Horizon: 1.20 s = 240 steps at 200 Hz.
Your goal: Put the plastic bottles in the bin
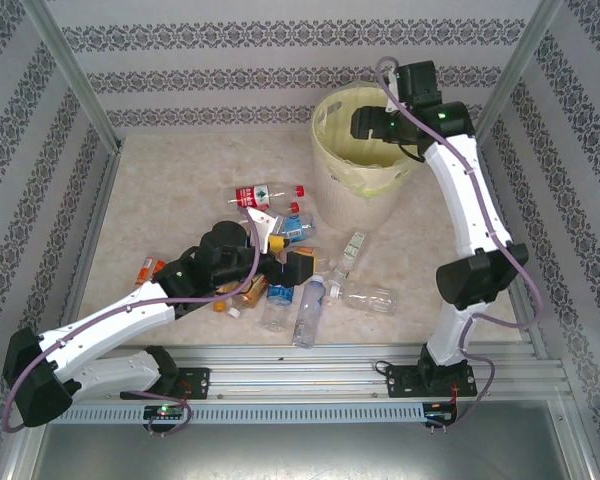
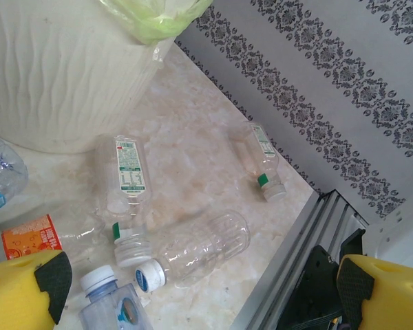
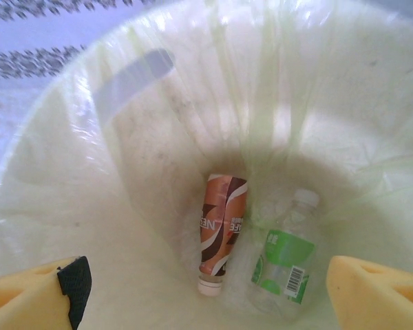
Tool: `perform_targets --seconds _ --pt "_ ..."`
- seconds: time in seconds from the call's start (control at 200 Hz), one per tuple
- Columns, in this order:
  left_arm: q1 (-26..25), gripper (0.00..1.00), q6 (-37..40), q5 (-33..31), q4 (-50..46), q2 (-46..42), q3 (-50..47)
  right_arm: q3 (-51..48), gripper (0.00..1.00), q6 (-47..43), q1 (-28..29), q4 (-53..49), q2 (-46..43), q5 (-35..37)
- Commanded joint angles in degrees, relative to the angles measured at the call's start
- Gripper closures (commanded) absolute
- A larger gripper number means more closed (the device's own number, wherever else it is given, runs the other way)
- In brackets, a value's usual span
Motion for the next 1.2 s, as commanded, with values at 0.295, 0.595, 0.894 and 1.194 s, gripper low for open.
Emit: perform_targets --seconds 0.295,0.595,0.894,1.194 --pt "-0.74 0.00 5.22 3.90 -4.10 -4.55 3.70 -25.59 0.13 1.99 -2.95 3.76 -28.31 10.44" --pt "-0.83 0.00 6.04 11.87 -8.72 -0.54 9.61 -49.38 0.10 8.70 -12.27 2.48 -44.00 14.71" --pt "-1.82 0.00 3.88 13.20 -5.96 3.51 9.43 -65.74 0.02 11.35 -18.71 5.28 -45.41 17.11" --pt "-3.47 0.00 2.50 12.63 -6.28 6.62 10.00 -78.61 0.02 14.37 -22.39 14.61 -43.01 20.38"
